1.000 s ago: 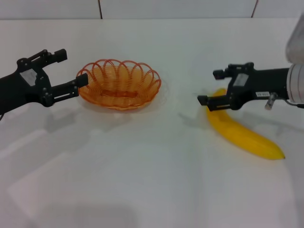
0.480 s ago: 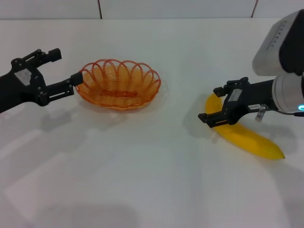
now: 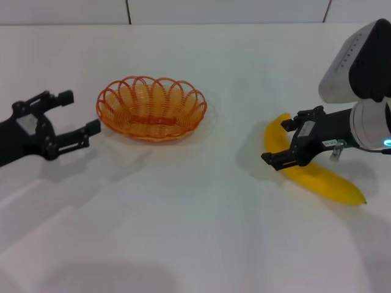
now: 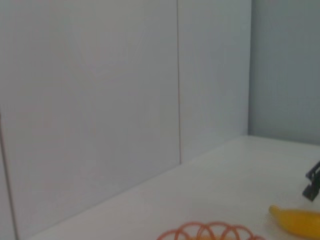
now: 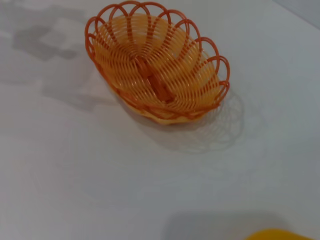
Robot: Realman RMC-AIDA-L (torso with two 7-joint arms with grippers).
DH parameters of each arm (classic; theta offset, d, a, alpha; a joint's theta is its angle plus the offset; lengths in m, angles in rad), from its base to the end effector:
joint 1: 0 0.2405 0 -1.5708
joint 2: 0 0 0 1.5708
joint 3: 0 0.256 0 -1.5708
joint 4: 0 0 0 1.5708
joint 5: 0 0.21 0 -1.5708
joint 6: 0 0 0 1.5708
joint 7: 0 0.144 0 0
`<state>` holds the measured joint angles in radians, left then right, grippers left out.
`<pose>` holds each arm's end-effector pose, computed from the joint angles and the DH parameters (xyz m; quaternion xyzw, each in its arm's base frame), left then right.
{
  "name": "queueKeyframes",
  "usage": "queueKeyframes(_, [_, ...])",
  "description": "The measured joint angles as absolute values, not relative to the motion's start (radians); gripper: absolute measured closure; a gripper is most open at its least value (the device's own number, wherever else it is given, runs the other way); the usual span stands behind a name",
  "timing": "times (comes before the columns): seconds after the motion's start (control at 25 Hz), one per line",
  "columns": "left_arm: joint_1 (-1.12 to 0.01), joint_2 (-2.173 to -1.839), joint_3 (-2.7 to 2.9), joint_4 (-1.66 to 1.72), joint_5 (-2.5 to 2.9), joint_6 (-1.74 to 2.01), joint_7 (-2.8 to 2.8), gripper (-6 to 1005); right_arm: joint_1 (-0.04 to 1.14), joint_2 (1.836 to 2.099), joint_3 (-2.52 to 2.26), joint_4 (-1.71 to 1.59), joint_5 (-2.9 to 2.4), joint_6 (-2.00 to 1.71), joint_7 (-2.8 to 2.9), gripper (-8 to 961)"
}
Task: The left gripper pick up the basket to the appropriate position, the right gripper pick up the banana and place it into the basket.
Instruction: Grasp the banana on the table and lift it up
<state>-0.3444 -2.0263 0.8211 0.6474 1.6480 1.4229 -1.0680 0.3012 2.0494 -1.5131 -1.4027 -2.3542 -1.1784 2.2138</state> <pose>-0.3068 0.3145 0.0305 -0.9110 -0.1468 -0.2582 0.2861 0.2235 0.3319 -0.0114 -0.9478 0.2184 -0.0691 0.2219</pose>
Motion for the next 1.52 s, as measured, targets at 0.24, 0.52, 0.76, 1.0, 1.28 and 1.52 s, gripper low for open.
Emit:
queueKeyframes(0.24, [-0.306, -2.028, 0.821, 0.647, 1.649, 1.428, -1.018, 142, 0.299, 2.049, -1.51, -1.383, -2.357, -1.174, 2.215, 100])
queueKeyframes(0.52, [-0.291, -2.028, 0.824, 0.647, 1.649, 1.428, -1.012, 142, 0.306, 2.049, -1.505, -1.342, -2.36, -1.169, 2.212, 102])
queueKeyframes(0.76, [-0.29, -2.028, 0.826, 0.647, 1.648, 1.428, -1.011, 142, 0.308, 2.048, -1.505, -1.339, -2.383, -1.169, 2.216, 104])
queueKeyframes(1.0, [-0.29, -2.028, 0.827, 0.647, 1.646, 1.43, -1.011, 143, 0.325, 2.048, -1.509, -1.32, -2.398, -1.174, 2.22, 106])
queueKeyframes(1.28, [-0.285, -2.028, 0.825, 0.647, 1.65, 1.43, -1.005, 143, 0.332, 2.046, -1.513, -1.306, -2.409, -1.176, 2.226, 107])
queueKeyframes(1.52, [-0.278, -2.029, 0.822, 0.646, 1.645, 1.43, -0.997, 143, 0.333, 2.046, -1.514, -1.304, -2.41, -1.177, 2.227, 109])
